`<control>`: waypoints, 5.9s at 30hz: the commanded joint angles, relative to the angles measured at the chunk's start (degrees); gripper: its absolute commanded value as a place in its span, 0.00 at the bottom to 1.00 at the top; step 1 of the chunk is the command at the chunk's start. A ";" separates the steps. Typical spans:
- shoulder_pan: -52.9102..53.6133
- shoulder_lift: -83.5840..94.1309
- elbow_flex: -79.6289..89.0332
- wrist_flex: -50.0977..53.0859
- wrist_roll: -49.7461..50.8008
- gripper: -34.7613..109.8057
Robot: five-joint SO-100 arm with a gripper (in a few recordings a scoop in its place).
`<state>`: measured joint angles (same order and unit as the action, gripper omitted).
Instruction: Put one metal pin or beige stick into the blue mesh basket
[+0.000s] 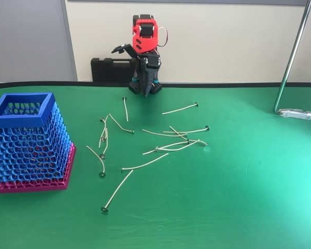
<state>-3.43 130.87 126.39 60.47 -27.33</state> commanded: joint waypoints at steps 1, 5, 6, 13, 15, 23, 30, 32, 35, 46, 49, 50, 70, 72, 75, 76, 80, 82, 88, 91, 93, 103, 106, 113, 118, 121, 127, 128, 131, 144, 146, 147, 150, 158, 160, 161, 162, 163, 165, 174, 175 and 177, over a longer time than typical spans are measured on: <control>0.62 -3.60 -6.77 1.23 -4.75 0.25; 0.70 -8.17 -9.84 1.76 -14.33 0.25; 0.44 -9.14 -10.55 2.11 -16.17 0.25; -0.26 -16.44 -18.81 8.61 -28.48 0.25; 0.09 -18.46 -21.45 9.23 -31.38 0.25; 3.69 -23.64 -26.28 12.74 -51.06 0.25; 6.15 -27.16 -27.07 12.74 -59.06 0.25; 6.33 -28.39 -26.89 12.74 -60.47 0.25; 6.59 -30.23 -26.72 12.74 -60.91 0.25; 8.44 -33.66 -24.08 5.54 -61.17 0.33; 8.88 -34.45 -24.26 4.92 -61.00 0.34; 8.96 -34.80 -24.43 4.39 -60.64 0.35; 7.56 -42.54 -24.35 -3.25 -58.10 0.39; 7.82 -42.89 -24.52 -3.34 -58.01 0.39; 8.61 -43.51 -24.52 -3.69 -58.10 0.39; 8.96 -43.59 -24.52 -3.69 -58.18 0.39; 10.20 -43.95 -24.17 -3.78 -58.54 0.39; 10.63 -44.12 -23.91 -4.13 -58.80 0.39; 11.43 -45.09 -23.64 -4.57 -59.15 0.39; 11.43 -45.79 -24.08 -4.57 -59.24 0.39; 11.43 -46.14 -24.08 -4.66 -59.85 0.39; 10.11 -47.29 -23.47 -6.42 -60.91 0.39; 9.93 -48.16 -24.17 -6.50 -60.91 0.39; 9.84 -49.83 -24.52 -7.56 -61.00 0.39; 9.84 -50.45 -24.26 -8.44 -61.00 0.39; 10.20 -50.89 -24.87 -8.44 -61.00 0.39; 10.81 -51.94 -26.10 -8.44 -61.35 0.38; 10.81 -52.03 -26.19 -8.44 -61.35 0.38; 10.90 -52.21 -26.46 -8.44 -61.35 0.38; 9.84 -50.36 -27.07 -6.15 -59.41 0.38; 9.67 -49.39 -26.54 -5.62 -59.15 0.38; 9.67 -49.04 -26.19 -5.62 -59.15 0.38; 9.32 -48.34 -25.66 -5.54 -58.97 0.38; 9.49 -46.58 -23.47 -5.45 -60.03 0.38; 9.58 -46.32 -23.38 -5.45 -60.21 0.38; 9.67 -46.14 -23.29 -5.45 -60.29 0.38; 9.84 -46.05 -23.20 -5.36 -60.47 0.38; 9.93 -45.97 -23.12 -5.36 -60.64 0.38; 10.02 -45.79 -22.94 -5.36 -60.91 0.38; 10.28 -43.77 -20.57 -5.19 -62.23 0.38; 10.37 -43.51 -20.39 -5.19 -62.31 0.38; 10.55 -42.98 -19.86 -5.19 -62.58 0.38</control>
<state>6.77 84.81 106.35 54.76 -89.21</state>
